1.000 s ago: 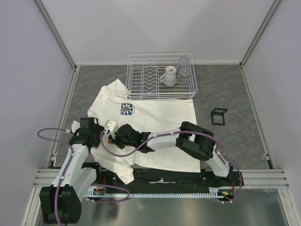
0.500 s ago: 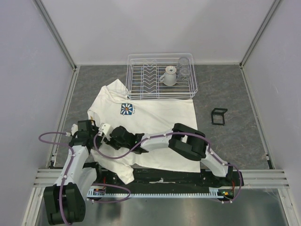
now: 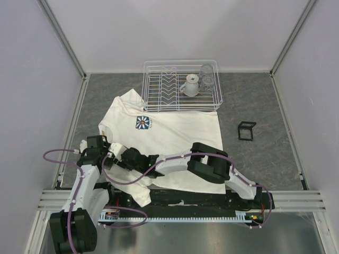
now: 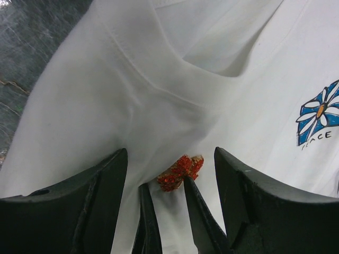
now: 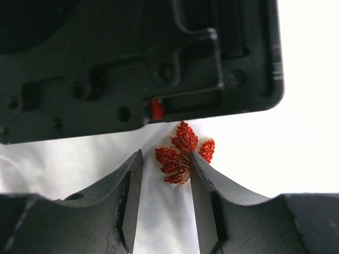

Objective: Remove the brooch from the garment

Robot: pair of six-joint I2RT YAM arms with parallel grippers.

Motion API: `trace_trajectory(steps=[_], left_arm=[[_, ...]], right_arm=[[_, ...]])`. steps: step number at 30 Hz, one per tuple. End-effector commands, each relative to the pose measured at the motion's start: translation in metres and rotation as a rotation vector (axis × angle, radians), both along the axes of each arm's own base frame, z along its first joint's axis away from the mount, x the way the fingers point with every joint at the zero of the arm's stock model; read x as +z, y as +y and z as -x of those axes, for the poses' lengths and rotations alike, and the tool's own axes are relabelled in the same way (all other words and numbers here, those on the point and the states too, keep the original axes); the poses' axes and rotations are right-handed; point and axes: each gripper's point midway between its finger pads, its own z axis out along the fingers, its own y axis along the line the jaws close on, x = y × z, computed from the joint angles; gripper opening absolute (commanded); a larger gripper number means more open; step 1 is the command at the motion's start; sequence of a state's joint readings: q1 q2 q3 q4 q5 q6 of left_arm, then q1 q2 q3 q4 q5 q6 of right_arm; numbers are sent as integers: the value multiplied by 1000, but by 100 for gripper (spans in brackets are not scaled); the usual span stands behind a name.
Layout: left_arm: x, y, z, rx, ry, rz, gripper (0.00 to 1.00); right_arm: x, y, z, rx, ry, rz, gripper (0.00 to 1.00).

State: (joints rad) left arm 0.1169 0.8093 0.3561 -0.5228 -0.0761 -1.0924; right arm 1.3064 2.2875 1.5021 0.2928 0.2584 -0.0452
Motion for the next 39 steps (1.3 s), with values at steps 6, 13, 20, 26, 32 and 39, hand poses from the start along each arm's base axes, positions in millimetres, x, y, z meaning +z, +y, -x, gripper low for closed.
trace_trajectory(steps=[6,13,20,26,32,39], left_arm=[[6,4,0,-22,-18,-30,72],[17,6,-3,-36,-57,-58,71],[29,8,-7,-61,-76,-82,70],[39,9,-12,-85,-108,-104,68],[41,6,-12,-103,-121,-102,68],[43,-5,-23,-170,-162,-72,57]], right_arm=[[-14,-14,-22,-133,-57,45,43],[13,-2,-18,-122,-29,-49,34],[47,9,-8,-103,39,-174,27],[61,8,-3,-104,83,-251,19],[64,2,-9,-115,139,-305,12],[60,-8,-32,-71,296,-371,31]])
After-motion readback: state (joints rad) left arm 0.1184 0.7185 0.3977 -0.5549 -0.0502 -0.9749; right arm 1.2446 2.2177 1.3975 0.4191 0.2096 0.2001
